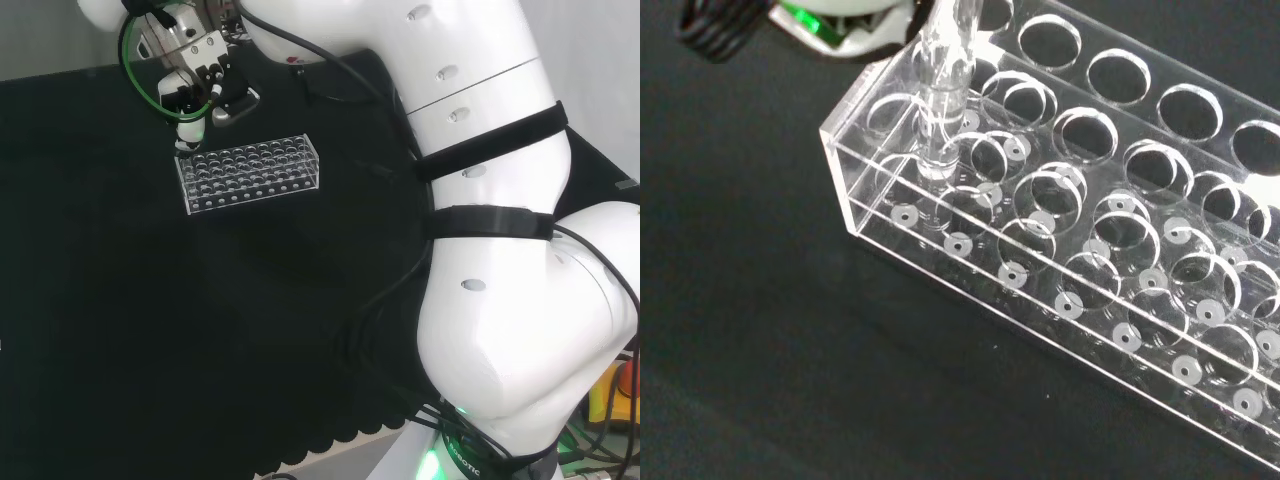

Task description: Pick up the test tube.

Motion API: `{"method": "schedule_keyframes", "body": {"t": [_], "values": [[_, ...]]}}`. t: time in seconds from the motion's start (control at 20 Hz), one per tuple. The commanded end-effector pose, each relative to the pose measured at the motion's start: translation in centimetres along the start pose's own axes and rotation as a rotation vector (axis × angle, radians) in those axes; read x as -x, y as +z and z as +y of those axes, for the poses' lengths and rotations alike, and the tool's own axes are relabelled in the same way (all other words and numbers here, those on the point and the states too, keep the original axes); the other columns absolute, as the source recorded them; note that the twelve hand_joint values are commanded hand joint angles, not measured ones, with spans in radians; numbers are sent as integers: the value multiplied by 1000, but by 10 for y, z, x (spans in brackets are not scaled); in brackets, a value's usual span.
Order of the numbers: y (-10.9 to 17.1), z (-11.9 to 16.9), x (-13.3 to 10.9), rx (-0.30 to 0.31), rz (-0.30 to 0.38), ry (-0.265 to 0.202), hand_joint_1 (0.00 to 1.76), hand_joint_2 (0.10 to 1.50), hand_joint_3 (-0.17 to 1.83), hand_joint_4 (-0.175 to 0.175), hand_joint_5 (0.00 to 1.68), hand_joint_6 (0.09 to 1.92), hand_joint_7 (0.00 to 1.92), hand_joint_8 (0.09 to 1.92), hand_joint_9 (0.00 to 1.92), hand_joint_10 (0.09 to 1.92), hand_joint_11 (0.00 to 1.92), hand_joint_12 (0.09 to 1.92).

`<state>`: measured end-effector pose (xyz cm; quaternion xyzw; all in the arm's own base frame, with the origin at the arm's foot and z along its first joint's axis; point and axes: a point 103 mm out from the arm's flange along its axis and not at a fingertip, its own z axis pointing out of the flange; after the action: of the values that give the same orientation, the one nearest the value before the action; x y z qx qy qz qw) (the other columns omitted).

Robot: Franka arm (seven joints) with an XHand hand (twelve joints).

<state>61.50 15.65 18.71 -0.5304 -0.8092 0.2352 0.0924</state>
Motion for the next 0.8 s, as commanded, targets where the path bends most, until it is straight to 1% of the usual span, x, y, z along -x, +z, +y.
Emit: {"method": "schedule_keyframes", "body": {"t": [0.05, 0.15, 0.3, 0.4, 0.6, 0.7, 0.8], "values": [[-4, 5, -5, -9, 27, 6, 911, 625, 657, -132, 681, 756, 1286, 771, 1157, 695, 647, 1348], [-4, 8, -7, -21, 61, 14, 921, 621, 658, -139, 695, 756, 1299, 767, 1238, 732, 726, 1338], [-3, 10, -9, -28, 105, 24, 942, 613, 661, -154, 764, 747, 1341, 745, 1305, 772, 793, 1332], [-2, 12, -11, -31, 115, 29, 965, 607, 664, -162, 814, 731, 1378, 718, 1339, 777, 816, 1331], [1, 13, -14, -31, 130, 41, 1019, 594, 681, -173, 904, 685, 1473, 611, 1411, 739, 862, 1313], [4, 13, -14, -29, 148, 45, 1048, 588, 692, -175, 948, 660, 1519, 550, 1453, 709, 897, 1287], [6, 12, -13, -2, 165, 56, 1086, 583, 702, -175, 997, 628, 1560, 489, 1495, 663, 929, 1262]]}}
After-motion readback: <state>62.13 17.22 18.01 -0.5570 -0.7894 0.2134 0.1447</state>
